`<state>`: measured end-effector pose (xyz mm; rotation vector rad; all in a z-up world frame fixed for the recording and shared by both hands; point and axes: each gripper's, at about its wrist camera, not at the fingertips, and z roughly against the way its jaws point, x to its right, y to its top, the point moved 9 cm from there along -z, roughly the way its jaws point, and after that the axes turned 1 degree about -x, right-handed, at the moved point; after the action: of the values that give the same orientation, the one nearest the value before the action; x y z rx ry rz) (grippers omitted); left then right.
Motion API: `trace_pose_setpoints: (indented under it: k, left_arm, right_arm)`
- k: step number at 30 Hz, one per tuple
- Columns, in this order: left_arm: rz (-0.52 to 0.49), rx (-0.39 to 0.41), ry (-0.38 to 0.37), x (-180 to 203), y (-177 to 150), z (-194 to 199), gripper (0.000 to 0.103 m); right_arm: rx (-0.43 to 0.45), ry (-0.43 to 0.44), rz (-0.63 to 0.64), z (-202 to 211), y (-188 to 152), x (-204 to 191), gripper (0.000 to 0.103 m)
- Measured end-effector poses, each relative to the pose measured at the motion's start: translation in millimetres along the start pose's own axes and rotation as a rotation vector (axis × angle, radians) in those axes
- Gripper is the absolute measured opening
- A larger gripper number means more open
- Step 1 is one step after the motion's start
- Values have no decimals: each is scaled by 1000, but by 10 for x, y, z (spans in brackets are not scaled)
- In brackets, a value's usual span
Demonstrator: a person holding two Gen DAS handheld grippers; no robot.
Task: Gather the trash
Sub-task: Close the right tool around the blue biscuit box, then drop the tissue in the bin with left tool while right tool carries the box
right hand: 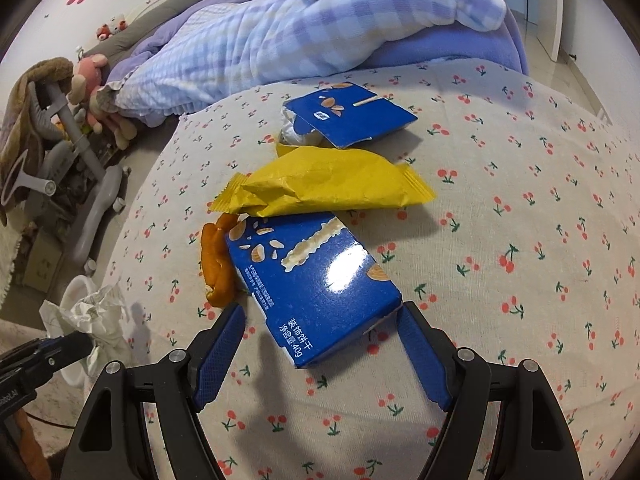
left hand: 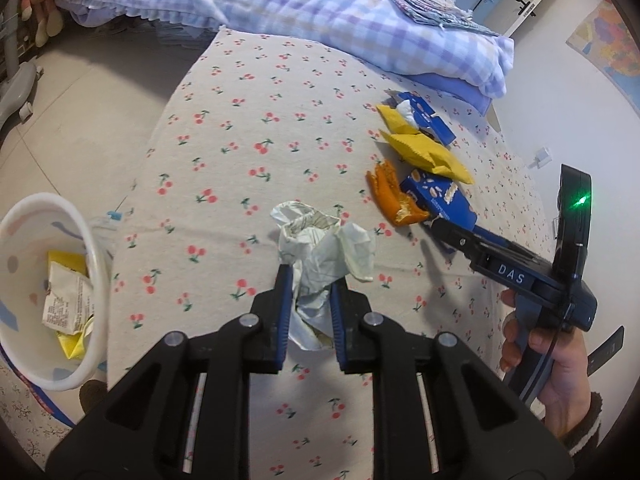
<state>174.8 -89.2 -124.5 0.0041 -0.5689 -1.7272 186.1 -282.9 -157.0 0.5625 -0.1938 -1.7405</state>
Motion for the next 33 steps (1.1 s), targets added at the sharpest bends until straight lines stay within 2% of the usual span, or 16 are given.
trace_pose_setpoints:
  k: [1, 2, 3, 11, 18, 24, 33]
  left_arm:
    - [2, 0, 1, -19, -6, 14, 20]
    - [5, 1, -1, -33, -11, 29, 20]
    - [10, 5, -2, -55, -19, 54, 20]
    - [24, 38, -5, -235, -30, 277, 20]
    - [37, 67, 8, -497, -48, 493, 20]
    - [89, 105, 9, -817, -55, 723, 20]
    - [180, 132, 28, -1302, -141, 926, 20]
  right_arm:
    - [2, 0, 6, -2, 4, -14, 77]
    - [2, 4, 13, -2, 1, -24, 67]
    - [-6, 14, 18, 0, -12, -38, 65]
    - [-77, 91, -30, 190, -193, -38, 64]
    - [-55, 137, -31, 552, -288, -177, 64]
    - [-23, 169, 8, 778, -339, -469, 64]
    - [-37, 223, 60, 725, -335, -1068, 64]
